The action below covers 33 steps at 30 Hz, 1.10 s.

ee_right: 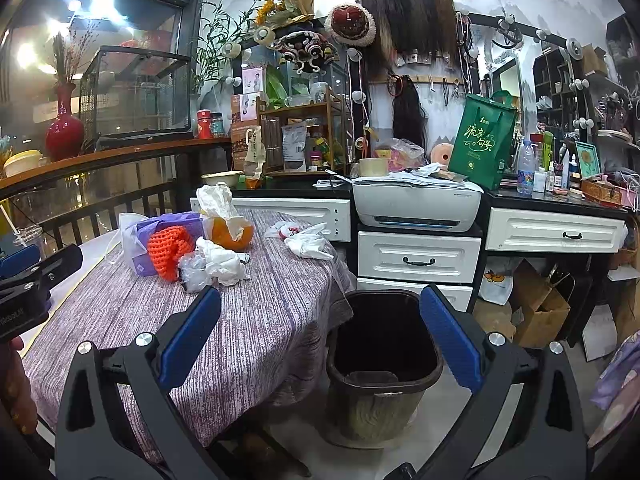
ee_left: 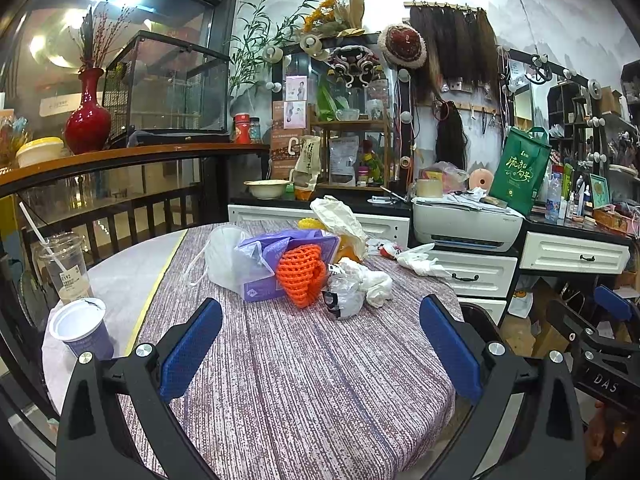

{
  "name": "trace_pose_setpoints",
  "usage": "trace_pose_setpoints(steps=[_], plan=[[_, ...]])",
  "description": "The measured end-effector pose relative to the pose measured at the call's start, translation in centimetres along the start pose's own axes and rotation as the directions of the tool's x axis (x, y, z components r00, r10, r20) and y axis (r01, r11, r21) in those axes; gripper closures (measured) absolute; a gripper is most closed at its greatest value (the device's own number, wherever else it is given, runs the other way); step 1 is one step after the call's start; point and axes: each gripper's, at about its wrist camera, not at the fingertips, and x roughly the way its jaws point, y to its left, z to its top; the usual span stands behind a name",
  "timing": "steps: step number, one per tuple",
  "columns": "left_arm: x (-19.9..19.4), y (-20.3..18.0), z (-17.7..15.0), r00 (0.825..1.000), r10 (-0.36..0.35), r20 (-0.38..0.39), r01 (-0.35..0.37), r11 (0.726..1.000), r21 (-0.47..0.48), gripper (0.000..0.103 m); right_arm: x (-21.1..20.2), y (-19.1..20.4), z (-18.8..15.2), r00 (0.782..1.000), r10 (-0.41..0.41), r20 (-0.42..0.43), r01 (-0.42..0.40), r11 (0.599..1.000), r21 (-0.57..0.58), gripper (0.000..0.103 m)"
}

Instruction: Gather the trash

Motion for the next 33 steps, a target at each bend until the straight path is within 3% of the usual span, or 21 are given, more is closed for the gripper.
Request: trace_pose_setpoints(steps=[33], plan=[[0.22, 0.10, -0.32, 1.000, 0.002, -0.011, -0.003, 1.000, -0.004, 0.005, 0.38, -0.05, -0.38, 1.000, 0.003, -0.016, -0.003, 1.000, 0.003, 0.005]])
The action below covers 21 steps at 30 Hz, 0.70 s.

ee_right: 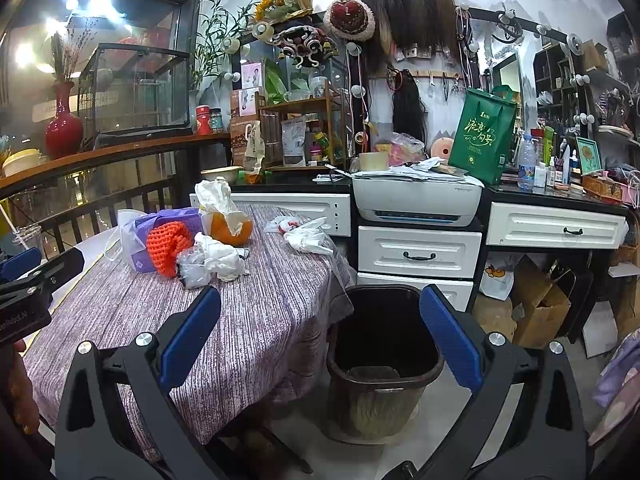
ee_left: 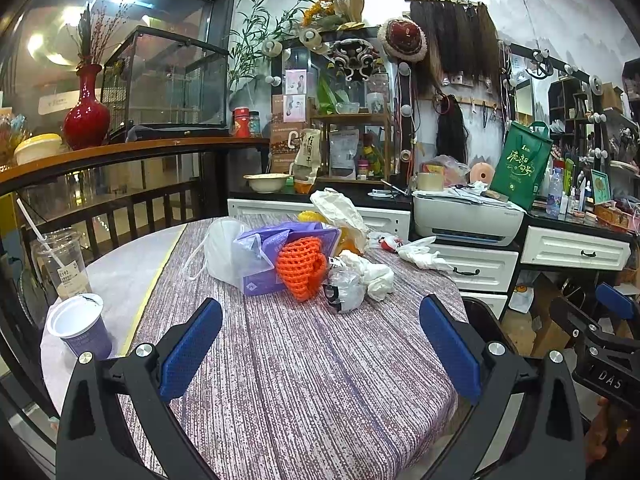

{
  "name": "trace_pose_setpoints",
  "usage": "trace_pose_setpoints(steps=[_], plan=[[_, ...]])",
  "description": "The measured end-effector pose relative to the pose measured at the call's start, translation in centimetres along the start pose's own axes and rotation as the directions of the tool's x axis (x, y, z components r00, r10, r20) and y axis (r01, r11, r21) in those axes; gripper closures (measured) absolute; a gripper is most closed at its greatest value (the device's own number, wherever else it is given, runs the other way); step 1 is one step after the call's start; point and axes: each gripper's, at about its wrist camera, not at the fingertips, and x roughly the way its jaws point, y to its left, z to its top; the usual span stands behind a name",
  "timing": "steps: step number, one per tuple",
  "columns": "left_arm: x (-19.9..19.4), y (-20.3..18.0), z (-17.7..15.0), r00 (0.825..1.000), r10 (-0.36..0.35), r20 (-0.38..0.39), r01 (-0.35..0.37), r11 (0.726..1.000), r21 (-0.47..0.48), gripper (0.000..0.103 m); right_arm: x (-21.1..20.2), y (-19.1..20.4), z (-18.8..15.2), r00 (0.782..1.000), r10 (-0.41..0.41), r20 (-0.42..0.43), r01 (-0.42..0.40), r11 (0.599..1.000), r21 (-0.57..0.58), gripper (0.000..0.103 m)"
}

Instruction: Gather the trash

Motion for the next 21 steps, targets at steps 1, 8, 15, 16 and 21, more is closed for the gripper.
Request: trace_pose_setpoints(steps=[1, 8, 15, 16, 21], plan=[[0.00, -0.02, 0.02, 1.000, 0.001, 0.000, -0.001, 1.000, 0.000, 0.005, 0.00, -0.01, 0.01, 1.000, 0.000, 0.000, 0.000, 1.000, 0.000, 0.005], [0.04, 0.07, -0.01, 1.000, 0.001, -0.002, -0.001, 1.000, 0.001, 0.005, 0.00, 0.02, 0.00, 1.000, 0.001, -0.001, -0.001, 1.000, 0.000, 0.005], [0.09, 0.09, 0.02, 1.000, 0.000, -0.005, 0.000, 1.000, 0.000, 0.005, 0.02, 0.03, 0.01, 1.000, 0.000, -0.003, 0.000, 1.000, 0.000, 0.005], [0.05, -0.02, 0.09, 1.000, 0.000, -0.004, 0.000, 1.000, 0.000, 0.005, 0.01, 0.03, 0.05, 1.000, 0.000, -0.002, 0.000, 1.000, 0.000, 0.005], [0.13, 0.09, -0.02, 1.000, 0.001, -0.006, -0.001, 1.000, 0.000, 0.005, 0.18, 0.17, -0.37, 1.000, 0.000, -0.007, 0.000, 1.000, -0.001, 0.005]])
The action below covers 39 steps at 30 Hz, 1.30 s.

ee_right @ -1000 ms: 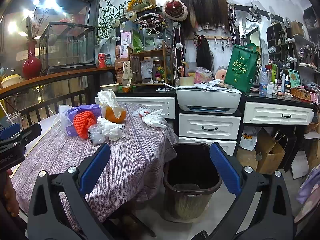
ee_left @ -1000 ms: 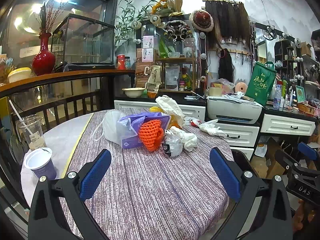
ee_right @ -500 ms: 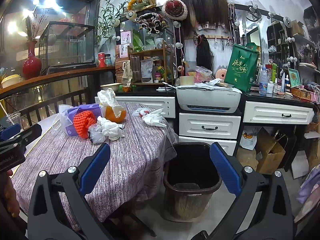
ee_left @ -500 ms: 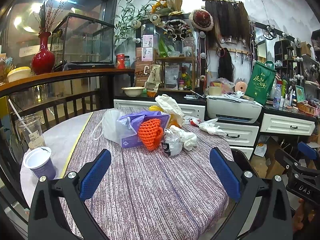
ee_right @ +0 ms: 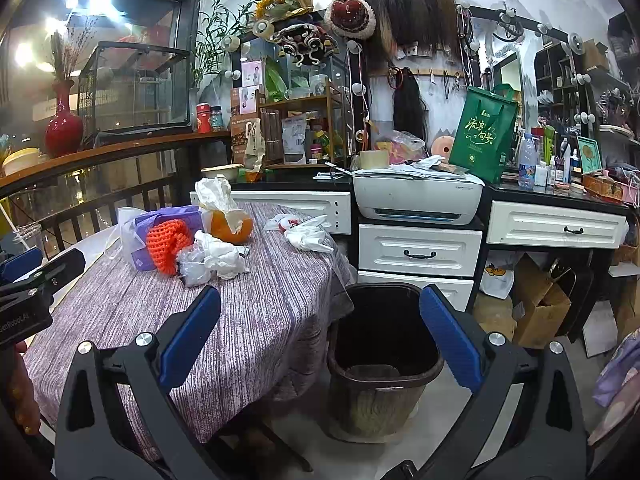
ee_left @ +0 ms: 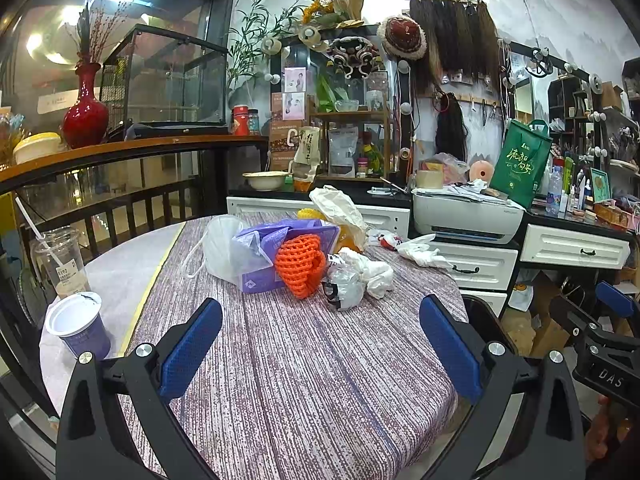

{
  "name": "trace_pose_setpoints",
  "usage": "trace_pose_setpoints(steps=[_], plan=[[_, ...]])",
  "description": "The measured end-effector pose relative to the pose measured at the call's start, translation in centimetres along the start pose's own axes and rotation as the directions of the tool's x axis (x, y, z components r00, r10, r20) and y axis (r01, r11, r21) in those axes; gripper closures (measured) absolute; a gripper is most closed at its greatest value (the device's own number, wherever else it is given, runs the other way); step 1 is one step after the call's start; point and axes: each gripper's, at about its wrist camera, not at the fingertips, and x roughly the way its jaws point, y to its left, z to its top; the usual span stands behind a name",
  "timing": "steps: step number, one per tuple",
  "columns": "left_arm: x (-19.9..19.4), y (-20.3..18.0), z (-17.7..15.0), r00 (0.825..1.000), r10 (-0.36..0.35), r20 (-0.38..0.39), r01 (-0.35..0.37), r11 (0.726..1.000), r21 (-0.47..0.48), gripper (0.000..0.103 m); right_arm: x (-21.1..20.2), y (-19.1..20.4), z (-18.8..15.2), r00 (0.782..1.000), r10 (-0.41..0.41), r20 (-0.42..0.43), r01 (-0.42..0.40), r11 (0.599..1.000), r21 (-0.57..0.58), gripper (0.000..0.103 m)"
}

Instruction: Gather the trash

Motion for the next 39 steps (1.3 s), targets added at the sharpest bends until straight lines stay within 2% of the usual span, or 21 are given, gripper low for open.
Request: trace_pose_setpoints(steps=[9, 16, 19, 21, 24, 30, 36, 39], plan=[[0.4, 0.1, -0.4, 1.000, 0.003, -0.012, -0.003, 1.000, 0.001, 0.005, 0.3, 0.3, -0.1, 1.000, 0.003, -0.010, -0.003, 1.000, -0.007, 0.005], [1.5, -0.1, -2.1, 0.996, -0.003, -0.084, 0.003, 1.000, -0.004, 0.005, 1.0, 0.6, -0.2, 0.999, 0.014, -0.047, -0.015, 1.000, -0.022, 0.005], [1.9, 0.2, -1.9, 0.994, 0.002, -0.107, -0.003, 1.000, -0.011, 0.005, 1.4, 0.5, 0.2, 0.998, 0.025, -0.053, -0.027, 0.999, -0.023, 0.005], [2.1, 0.5, -2.0, 0.992, -0.002, -0.130, -0.001, 1.000, -0.020, 0.005, 2.4, 0.7, 0.2, 0.995, 0.049, -0.088, -0.052, 0.998, -0.035, 0.005], [2.8, 0.8, -1.9, 0.987, -0.001, -0.164, -0.003, 1.000, -0.019, 0.005, 4.1, 1.4, -0.2, 0.982, 0.107, -0.155, -0.120, 0.990, -0.073, 0.005], [3.9, 1.6, -1.6, 0.975, -0.021, -0.220, 0.014, 0.999, -0.032, 0.005, 7.9, 2.8, -0.2, 0.938, 0.201, -0.282, -0.241, 0.964, -0.114, 0.005], [4.7, 1.7, -1.7, 0.963, -0.022, -0.269, 0.015, 1.000, -0.027, 0.005, 12.2, 4.7, 1.1, 0.894, 0.272, -0.356, -0.340, 0.929, -0.144, 0.005], [5.3, 1.8, -1.5, 0.957, -0.021, -0.291, 0.011, 0.999, -0.036, 0.005, 13.8, 5.6, 2.3, 0.880, 0.316, -0.354, -0.388, 0.909, -0.155, 0.005]])
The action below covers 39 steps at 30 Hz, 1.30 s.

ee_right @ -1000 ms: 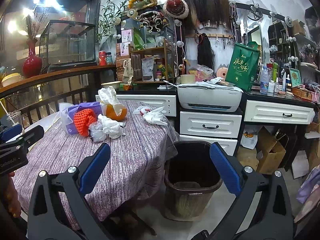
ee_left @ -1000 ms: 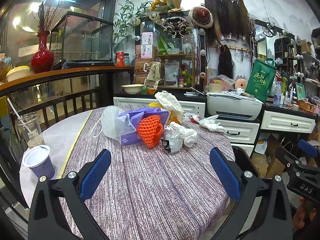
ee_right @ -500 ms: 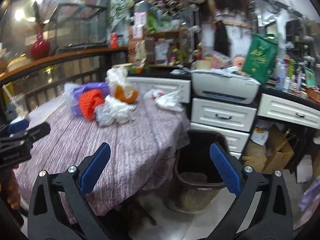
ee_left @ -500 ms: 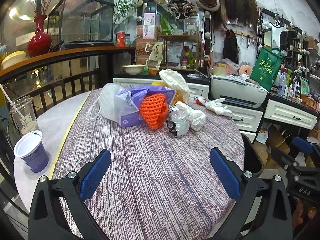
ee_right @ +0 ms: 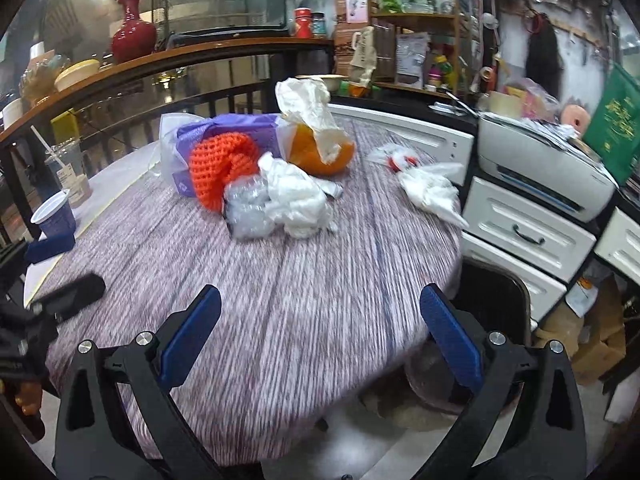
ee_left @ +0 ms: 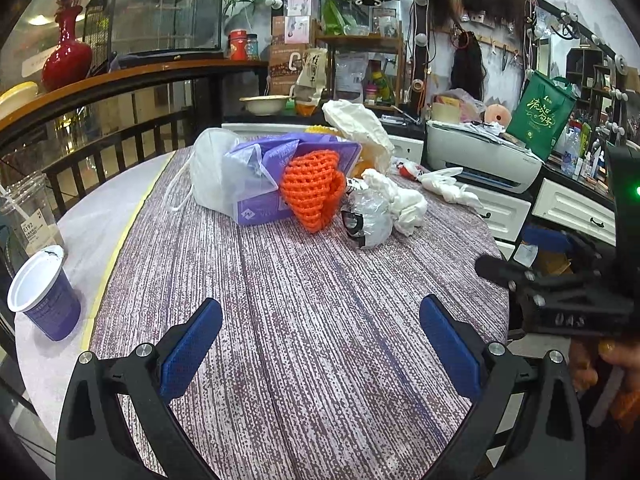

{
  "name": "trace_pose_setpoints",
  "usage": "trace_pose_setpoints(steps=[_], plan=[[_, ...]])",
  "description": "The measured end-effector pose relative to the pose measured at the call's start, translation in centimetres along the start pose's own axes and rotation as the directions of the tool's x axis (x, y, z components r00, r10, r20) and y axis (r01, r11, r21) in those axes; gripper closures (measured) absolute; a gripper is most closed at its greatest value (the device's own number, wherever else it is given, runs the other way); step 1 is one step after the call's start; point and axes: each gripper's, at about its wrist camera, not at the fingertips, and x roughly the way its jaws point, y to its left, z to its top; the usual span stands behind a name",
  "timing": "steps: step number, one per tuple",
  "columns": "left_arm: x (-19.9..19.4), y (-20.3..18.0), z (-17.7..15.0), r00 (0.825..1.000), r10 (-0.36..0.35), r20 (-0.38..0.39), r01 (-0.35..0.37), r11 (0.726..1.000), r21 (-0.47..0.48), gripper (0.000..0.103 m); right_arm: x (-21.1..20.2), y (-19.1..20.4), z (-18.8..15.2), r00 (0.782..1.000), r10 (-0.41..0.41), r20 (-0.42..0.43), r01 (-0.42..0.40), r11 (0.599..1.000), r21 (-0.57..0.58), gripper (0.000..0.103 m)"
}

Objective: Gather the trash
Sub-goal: 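Move the right tool to the white tissue and close its fingers on it, then lift the white tissue with the right tool while the left tool grasps crumpled white plastic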

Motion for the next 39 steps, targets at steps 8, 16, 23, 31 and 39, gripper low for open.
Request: trace_pose_setpoints(steps=[8, 16, 23, 31, 39], plan=[[0.8, -0.3, 0.8, 0.999, -0.007, -0.041, 0.007, 1.000, 0.006, 0.005, 3.3, -4.8, 5.3, 0.998, -0.067, 0.018, 0.067, 0.997, 0.042, 0.005], [2.1, -1.7, 2.1, 0.995, -0.053, -0.085, 0.055, 0.998, 0.017, 0.005, 10.3, -11.2, 8.3, 0.984, -0.133, -0.117, 0.142, 0.987, 0.076, 0.017], [3.3, -3.0, 2.9, 0.994, -0.059, -0.095, 0.065, 0.996, 0.065, 0.005, 13.5, -12.2, 8.5, 0.973, -0.148, -0.179, 0.154, 0.988, 0.017, 0.026], [5.0, -3.7, 4.7, 0.993, -0.060, -0.104, 0.068, 0.995, 0.078, 0.005, 14.0, -12.5, 8.0, 0.972, -0.133, -0.194, 0.134, 0.991, -0.004, 0.071], [6.4, -5.1, 5.6, 0.993, -0.052, -0.104, 0.064, 0.991, 0.117, 0.009, 13.2, -12.8, 7.9, 0.980, -0.116, -0.164, 0.120, 0.993, 0.011, 0.085]])
